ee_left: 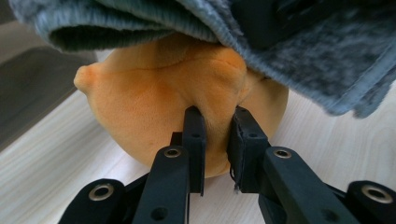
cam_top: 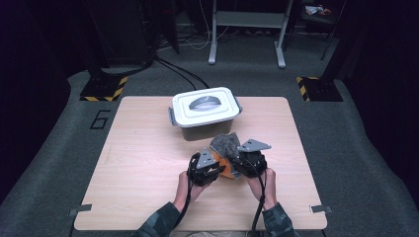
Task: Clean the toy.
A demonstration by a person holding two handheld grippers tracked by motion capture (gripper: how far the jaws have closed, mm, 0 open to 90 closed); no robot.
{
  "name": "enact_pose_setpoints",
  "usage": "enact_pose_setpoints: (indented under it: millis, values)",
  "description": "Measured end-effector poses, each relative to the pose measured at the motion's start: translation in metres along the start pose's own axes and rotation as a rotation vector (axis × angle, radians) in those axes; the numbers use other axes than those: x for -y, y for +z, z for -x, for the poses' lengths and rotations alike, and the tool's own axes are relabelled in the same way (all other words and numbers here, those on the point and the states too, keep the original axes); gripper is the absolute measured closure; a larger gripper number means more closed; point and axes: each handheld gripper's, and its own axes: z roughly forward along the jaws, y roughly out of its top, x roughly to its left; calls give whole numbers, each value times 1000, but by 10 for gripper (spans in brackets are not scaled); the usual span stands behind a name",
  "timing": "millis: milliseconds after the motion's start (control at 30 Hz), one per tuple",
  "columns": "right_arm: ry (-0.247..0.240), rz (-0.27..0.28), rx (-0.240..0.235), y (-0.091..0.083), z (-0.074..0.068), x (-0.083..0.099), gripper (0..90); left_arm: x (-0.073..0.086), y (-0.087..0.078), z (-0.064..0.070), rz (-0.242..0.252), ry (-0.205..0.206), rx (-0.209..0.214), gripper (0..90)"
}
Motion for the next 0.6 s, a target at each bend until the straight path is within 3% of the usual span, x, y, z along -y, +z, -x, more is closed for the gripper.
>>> enact_pose_setpoints:
  millis: [167,267,600]
  values:
    - [24,1,-9,1,8,7,728,2,0,-2,3,-5,5,780]
    - [35,-6,16,-2,13,11,728,3,1,-2,9,-17,5,780]
    - [133,-48,98,-5,50,38,727,4,1,-4,11,-31,6,779]
